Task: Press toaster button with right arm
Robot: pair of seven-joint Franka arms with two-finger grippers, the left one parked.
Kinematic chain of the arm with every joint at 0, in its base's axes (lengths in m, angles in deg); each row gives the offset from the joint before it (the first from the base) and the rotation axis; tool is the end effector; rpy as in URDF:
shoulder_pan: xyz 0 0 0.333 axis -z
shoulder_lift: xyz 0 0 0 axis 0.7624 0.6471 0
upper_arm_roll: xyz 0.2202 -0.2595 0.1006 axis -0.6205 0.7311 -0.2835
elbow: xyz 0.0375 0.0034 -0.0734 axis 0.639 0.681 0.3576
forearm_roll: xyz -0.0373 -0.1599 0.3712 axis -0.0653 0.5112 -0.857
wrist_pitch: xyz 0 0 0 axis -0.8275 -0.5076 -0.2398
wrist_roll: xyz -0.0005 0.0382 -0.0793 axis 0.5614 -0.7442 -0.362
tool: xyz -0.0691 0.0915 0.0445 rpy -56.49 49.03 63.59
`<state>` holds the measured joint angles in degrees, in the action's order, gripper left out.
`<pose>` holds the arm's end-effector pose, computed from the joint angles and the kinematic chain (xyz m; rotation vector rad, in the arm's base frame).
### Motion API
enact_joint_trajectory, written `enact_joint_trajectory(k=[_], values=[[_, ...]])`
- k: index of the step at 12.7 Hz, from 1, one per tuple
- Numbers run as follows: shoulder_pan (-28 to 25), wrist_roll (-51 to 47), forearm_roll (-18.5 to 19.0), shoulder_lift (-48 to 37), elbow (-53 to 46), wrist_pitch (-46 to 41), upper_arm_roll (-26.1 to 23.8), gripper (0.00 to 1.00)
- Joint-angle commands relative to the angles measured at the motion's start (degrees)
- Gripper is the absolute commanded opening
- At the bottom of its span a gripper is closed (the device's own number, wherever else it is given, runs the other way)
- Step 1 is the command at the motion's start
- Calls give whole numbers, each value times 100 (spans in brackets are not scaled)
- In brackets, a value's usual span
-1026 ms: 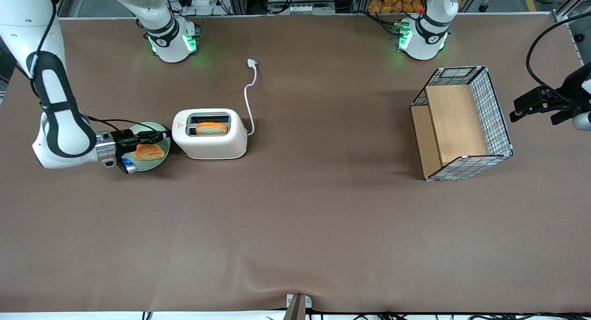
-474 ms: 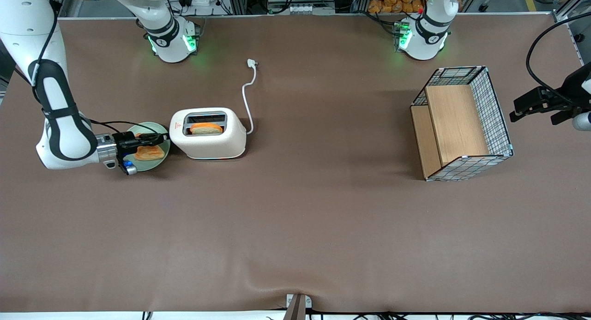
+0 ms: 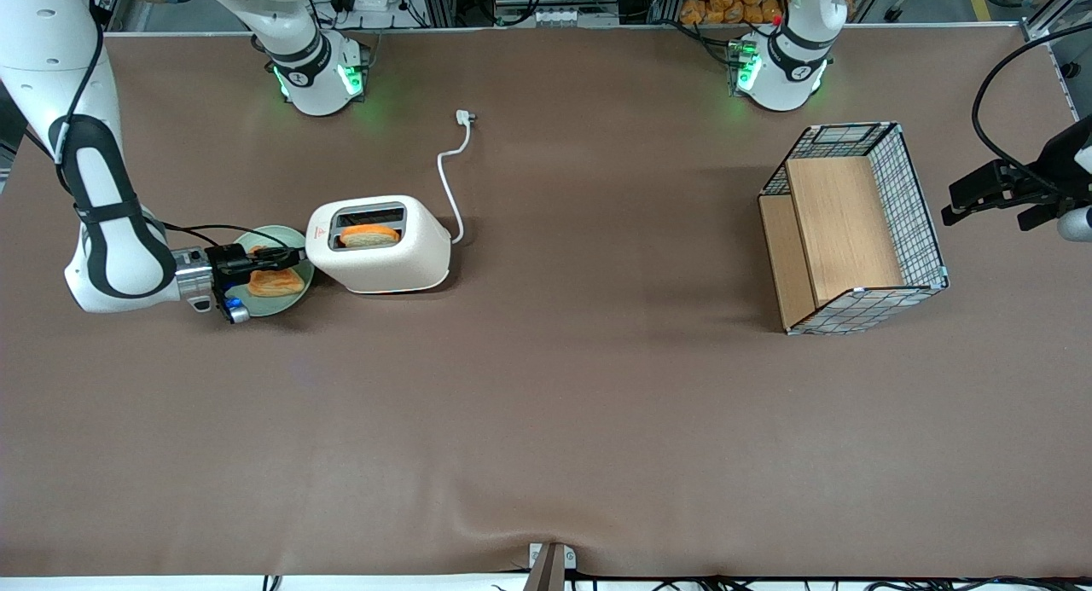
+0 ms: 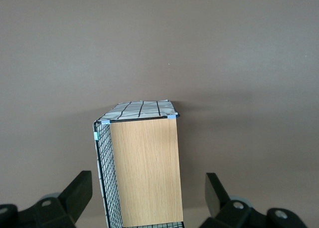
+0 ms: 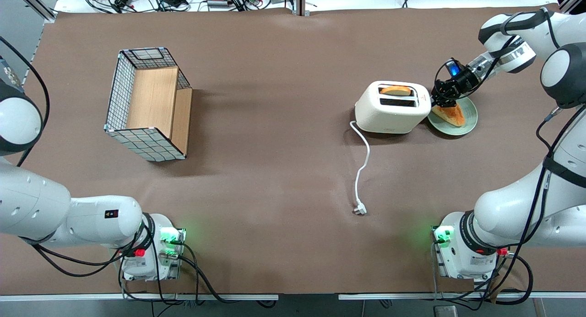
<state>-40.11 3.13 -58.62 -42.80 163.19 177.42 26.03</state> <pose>0.5345 -0.0489 0.1875 -2.1619 0.2571 0.7145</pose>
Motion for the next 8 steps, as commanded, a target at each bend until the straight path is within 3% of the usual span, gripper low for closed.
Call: enact_joint_trajectory(k=[1,6,7,8], values=[[-69,-144,-21,170,-264,-195,-19,0],[-69,-760,111,-94,-853,-768,7,0],[-69,-760,215,-86,-1011,-847,42,11],[-69,-786,338,-85,-1143,-874,43,48]])
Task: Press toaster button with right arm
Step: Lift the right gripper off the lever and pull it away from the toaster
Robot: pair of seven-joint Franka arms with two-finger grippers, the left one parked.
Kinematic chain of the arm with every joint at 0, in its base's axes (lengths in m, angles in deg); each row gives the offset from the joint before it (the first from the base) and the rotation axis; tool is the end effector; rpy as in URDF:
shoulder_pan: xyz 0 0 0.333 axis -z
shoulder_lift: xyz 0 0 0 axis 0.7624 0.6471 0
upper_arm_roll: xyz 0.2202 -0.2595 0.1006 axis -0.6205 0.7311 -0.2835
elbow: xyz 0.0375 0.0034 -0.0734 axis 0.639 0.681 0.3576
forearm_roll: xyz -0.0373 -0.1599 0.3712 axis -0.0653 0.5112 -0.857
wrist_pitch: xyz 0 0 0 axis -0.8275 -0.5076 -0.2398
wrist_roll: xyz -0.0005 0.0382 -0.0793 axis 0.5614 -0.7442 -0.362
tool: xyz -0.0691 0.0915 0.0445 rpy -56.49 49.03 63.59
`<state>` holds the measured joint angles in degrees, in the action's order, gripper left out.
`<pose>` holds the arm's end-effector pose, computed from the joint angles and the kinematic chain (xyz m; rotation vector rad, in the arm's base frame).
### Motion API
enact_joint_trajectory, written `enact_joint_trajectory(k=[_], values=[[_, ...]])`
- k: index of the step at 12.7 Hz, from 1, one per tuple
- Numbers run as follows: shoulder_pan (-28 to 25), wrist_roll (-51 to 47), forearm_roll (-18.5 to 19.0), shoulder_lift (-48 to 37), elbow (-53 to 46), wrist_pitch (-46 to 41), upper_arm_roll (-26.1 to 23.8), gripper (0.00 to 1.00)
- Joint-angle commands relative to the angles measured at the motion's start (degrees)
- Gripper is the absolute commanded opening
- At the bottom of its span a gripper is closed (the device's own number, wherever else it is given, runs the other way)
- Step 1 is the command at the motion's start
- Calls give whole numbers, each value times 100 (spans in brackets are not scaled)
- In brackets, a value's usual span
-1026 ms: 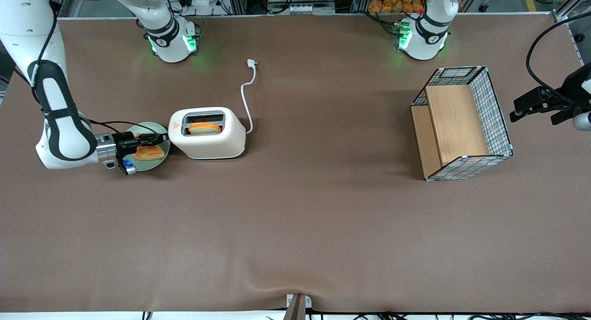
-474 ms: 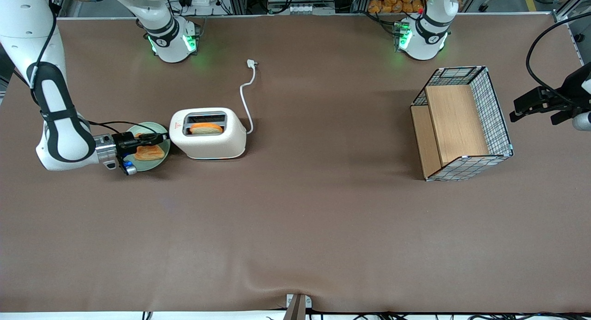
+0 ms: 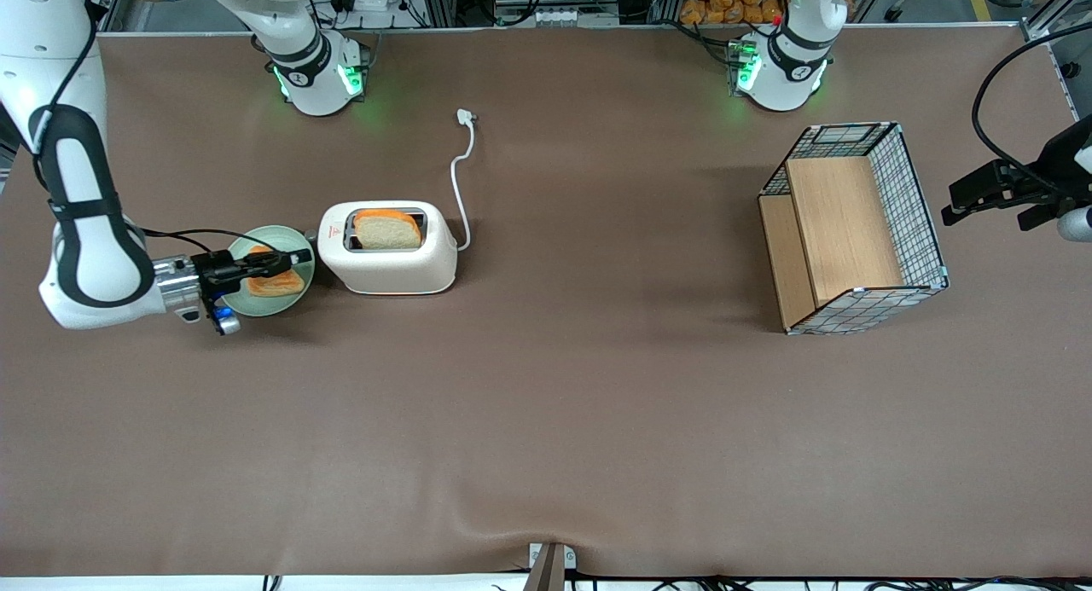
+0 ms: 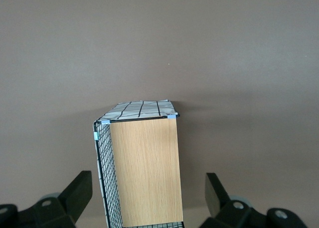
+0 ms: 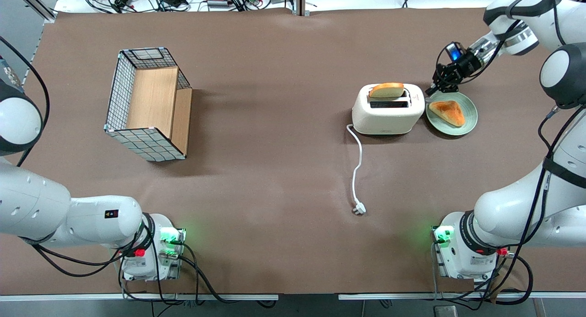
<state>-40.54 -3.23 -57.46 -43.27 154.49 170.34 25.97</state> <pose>0.5769 -0.0463 0.2432 -2.1750 0.2414 0.7378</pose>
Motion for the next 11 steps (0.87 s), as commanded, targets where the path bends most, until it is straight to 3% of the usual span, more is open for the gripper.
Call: enact_joint_trajectory(k=[1,6,11], values=[[-43,-447,258,-39,-370,-210,49,99],[-52,-590,425,-56,-652,-448,49,100],[-693,-538,1944,-1056,-460,403,23,100]])
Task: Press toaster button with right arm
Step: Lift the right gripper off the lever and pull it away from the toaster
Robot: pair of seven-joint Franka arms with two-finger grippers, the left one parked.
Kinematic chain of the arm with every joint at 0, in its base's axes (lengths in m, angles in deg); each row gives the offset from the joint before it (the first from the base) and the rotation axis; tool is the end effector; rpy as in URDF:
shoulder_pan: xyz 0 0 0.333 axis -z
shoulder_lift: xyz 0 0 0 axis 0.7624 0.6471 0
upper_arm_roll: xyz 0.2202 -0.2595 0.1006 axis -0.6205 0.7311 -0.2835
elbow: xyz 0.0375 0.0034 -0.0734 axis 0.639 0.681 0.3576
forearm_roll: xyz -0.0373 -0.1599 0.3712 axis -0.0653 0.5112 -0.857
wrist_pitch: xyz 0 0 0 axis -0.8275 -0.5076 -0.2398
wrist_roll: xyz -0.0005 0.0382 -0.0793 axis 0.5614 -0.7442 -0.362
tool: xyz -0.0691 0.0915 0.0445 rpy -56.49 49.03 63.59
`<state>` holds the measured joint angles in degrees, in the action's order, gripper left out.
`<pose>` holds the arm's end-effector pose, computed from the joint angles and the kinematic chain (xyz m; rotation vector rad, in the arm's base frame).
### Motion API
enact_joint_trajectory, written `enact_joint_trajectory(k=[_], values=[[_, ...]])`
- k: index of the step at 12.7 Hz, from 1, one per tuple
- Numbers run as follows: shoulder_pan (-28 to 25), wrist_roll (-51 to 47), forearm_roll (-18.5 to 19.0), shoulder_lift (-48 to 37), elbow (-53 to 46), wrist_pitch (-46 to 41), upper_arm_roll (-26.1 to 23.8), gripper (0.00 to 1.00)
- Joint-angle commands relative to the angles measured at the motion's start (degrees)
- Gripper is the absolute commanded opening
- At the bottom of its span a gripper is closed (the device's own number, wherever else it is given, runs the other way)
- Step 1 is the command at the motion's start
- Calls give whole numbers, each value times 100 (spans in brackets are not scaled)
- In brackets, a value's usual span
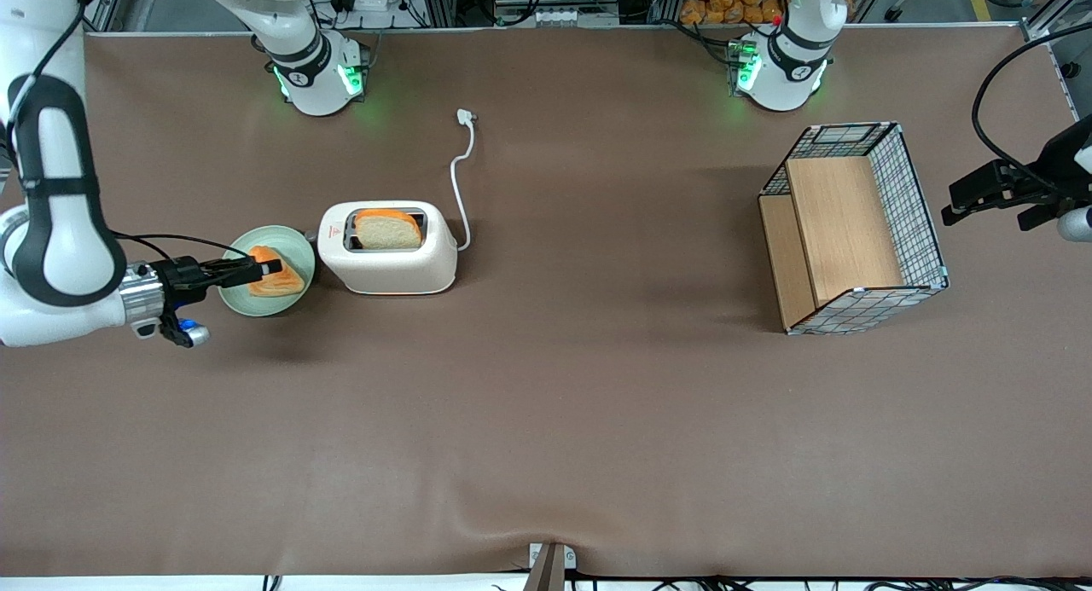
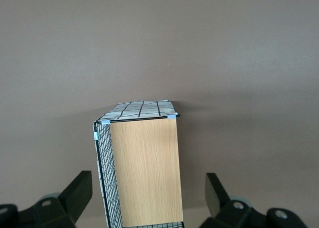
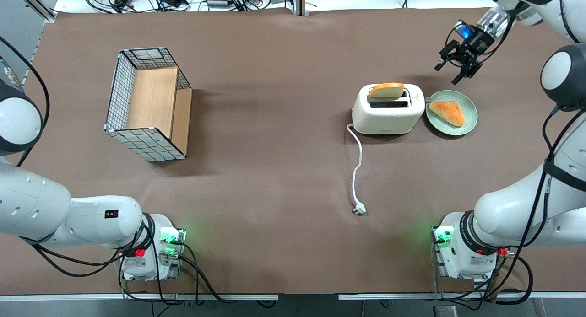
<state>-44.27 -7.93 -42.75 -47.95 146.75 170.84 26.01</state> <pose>0.6112 -0.0407 0.3262 -2.5159 0.0887 0.6966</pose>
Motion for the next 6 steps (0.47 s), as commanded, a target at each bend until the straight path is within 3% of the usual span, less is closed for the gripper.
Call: enact_joint_trajectory(k=[1,2,4,6], values=[[-347,-50,615,-798,454,581,10,100],[-408,37,851,-1018,568,810,10,100],[-523,292,1771,-1440,578,1302,2,100],[-523,363,2171,-1844,596,1645,10,100]])
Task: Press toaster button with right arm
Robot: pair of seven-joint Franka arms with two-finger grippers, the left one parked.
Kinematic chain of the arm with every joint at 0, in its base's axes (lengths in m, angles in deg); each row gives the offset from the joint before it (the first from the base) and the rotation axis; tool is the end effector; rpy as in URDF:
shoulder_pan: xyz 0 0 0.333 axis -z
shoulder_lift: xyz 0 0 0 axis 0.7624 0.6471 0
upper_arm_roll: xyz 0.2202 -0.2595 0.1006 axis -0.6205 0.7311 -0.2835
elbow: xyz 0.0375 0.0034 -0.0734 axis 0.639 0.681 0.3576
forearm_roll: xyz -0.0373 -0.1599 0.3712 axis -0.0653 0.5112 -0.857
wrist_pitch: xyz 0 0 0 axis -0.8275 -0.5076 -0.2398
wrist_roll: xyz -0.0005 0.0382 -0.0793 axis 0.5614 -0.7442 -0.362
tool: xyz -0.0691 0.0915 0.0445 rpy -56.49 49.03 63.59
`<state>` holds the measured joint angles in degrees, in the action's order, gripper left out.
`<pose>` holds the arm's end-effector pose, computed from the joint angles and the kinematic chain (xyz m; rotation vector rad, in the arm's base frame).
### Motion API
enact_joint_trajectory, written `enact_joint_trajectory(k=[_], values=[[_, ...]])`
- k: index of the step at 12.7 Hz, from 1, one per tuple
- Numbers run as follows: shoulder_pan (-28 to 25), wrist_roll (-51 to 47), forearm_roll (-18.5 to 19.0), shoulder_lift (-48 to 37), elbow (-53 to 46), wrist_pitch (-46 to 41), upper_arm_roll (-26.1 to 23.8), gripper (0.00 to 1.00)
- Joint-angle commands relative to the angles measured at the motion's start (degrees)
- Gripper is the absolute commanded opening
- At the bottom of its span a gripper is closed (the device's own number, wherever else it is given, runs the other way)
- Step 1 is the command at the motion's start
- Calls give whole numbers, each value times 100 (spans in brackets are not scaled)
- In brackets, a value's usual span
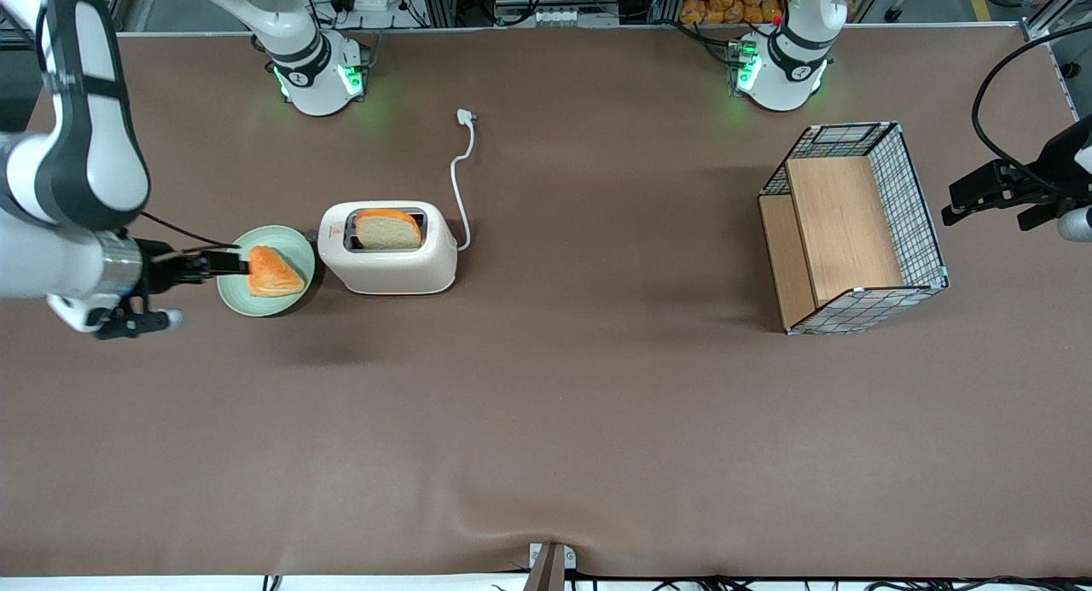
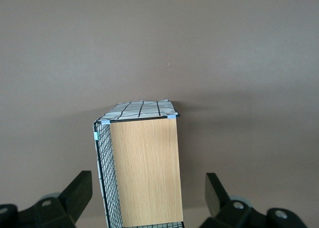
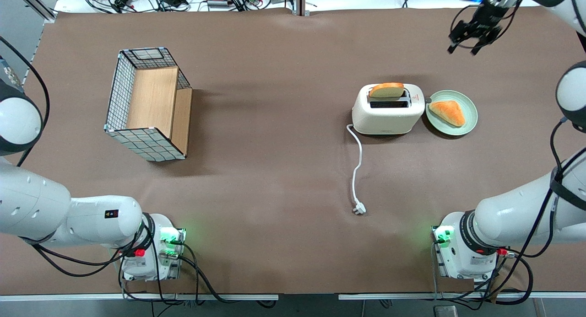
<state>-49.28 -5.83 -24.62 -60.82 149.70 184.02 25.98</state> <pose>0.6131 -0.0299 0.4393 -2.9554 -0.2126 0.3083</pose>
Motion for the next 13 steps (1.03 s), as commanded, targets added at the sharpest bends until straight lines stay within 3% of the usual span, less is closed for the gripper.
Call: enact_joint_trajectory(k=[1,6,11,13], values=[[13,127,384,-724,362,546,30,100],[66,-381,578,-1235,232,742,57,100],[127,-1259,604,-1332,-585,-442,92,100],[75,-1875,909,-1315,-989,-918,22,100]])
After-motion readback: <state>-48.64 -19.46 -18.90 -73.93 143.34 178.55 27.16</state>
